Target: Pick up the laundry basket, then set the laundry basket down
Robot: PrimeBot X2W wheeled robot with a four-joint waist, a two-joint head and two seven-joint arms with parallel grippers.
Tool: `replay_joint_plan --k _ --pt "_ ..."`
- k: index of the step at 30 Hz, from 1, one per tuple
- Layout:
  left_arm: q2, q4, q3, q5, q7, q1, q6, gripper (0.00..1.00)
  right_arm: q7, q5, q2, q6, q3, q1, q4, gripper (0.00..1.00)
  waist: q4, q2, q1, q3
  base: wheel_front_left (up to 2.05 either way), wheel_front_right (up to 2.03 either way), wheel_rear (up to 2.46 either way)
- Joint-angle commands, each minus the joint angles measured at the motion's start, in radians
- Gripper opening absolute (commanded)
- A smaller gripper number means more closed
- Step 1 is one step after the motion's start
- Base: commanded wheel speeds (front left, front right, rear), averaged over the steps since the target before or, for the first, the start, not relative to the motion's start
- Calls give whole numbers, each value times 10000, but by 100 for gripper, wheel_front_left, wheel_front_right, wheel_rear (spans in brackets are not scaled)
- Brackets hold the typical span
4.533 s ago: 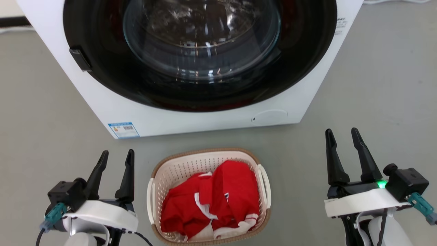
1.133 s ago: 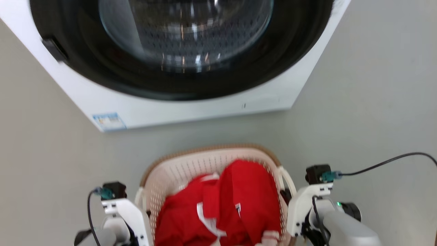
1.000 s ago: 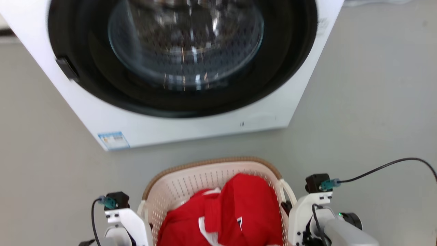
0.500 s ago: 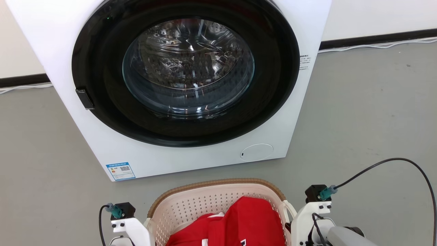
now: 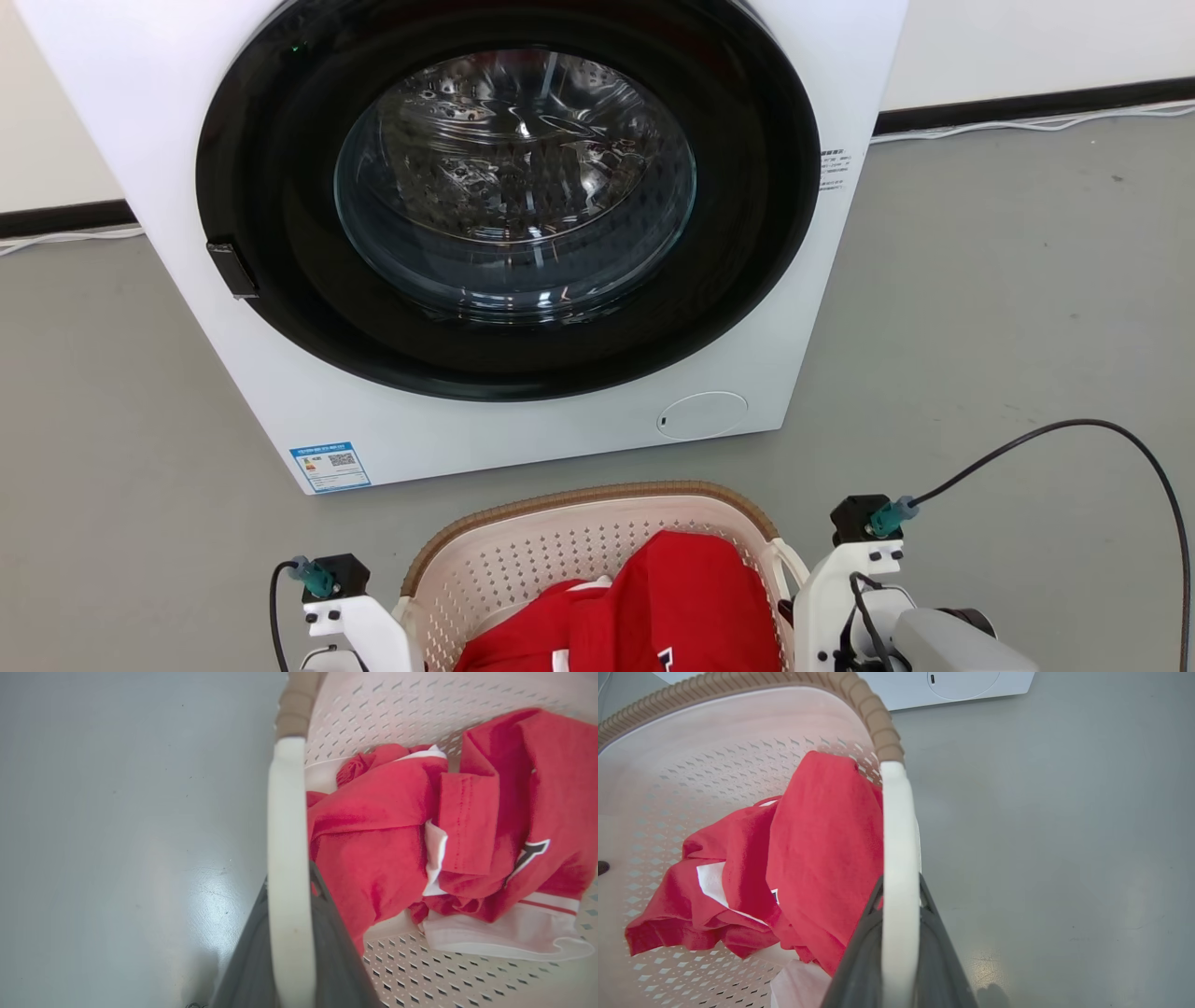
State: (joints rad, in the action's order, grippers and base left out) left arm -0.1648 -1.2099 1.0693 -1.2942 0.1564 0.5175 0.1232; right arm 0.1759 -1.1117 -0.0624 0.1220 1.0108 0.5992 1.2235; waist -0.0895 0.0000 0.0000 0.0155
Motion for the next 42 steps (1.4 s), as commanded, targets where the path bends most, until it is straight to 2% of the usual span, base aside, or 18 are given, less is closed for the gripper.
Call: replay_joint_plan --k 1,16,21,31,42 --pt "-84 158 -147 -60 -100 329 75 0 -132 -166 122 87 121 261 -132 0 6 0 0 -2 0 0 0" --pt "-89 103 -26 -218 -265 322 75 0 -241 -563 122 87 489 323 -35 0 24 0 0 68 0 0 0" --pt "-149 111 17 -186 -538 471 75 0 -441 -646 122 87 596 436 -66 0 51 0 0 430 0 0 0" --pt "-527 487 30 -95 -1325 1223 75 0 -1434 -698 122 87 658 1190 -115 0 272 0 0 2157 0 0 0" --pt "-1097 884 36 88 -3039 2351 75 0 -3150 -846 122 87 544 2086 140 0 497 0 0 4768 0 0 0"
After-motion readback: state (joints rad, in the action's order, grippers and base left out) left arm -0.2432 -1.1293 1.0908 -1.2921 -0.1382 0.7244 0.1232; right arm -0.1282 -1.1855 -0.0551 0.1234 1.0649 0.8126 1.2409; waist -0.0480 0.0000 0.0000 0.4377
